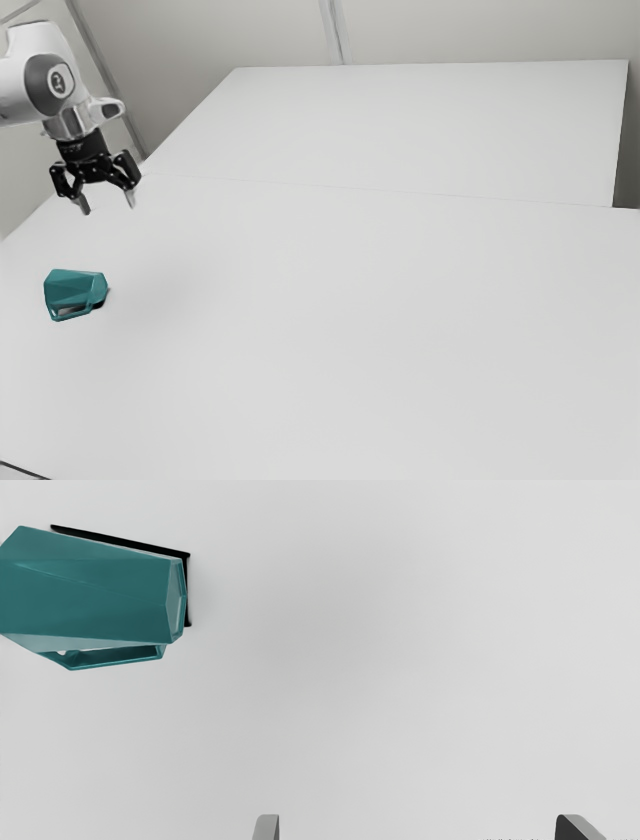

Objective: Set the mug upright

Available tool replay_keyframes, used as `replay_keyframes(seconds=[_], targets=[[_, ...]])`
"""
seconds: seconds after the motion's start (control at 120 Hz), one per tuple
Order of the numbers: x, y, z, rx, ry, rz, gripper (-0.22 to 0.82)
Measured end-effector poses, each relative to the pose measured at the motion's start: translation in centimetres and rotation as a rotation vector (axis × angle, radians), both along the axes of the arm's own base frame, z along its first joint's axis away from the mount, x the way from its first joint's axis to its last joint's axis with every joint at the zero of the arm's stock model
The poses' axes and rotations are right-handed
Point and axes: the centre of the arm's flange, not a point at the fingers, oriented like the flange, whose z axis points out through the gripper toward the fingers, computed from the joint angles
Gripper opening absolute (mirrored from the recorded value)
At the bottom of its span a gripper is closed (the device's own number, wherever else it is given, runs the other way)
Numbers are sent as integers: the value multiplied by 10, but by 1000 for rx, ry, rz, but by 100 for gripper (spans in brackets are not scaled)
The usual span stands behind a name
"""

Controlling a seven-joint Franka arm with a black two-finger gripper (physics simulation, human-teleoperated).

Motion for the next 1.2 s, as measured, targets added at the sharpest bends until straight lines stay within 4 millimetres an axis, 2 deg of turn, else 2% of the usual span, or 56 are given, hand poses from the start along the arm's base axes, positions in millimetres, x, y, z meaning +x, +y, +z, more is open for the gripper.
replay_keyframes(seconds=[0.083, 0.158, 0.358, 0.508, 0.792, 0.95, 1.033, 1.2], targets=[[-25, 19, -14, -16, -26, -6, 60], [-39, 39, -25, -28, -63, -7, 60], [-65, 102, -38, -35, -162, -13, 60], [-81, 147, -58, -50, -202, -25, 60], [-77, 198, -109, -116, -281, -93, 60], [-85, 221, -136, -157, -313, -118, 60], [-88, 230, -142, -163, -327, -142, 60], [-106, 252, -148, -173, -347, -166, 60]])
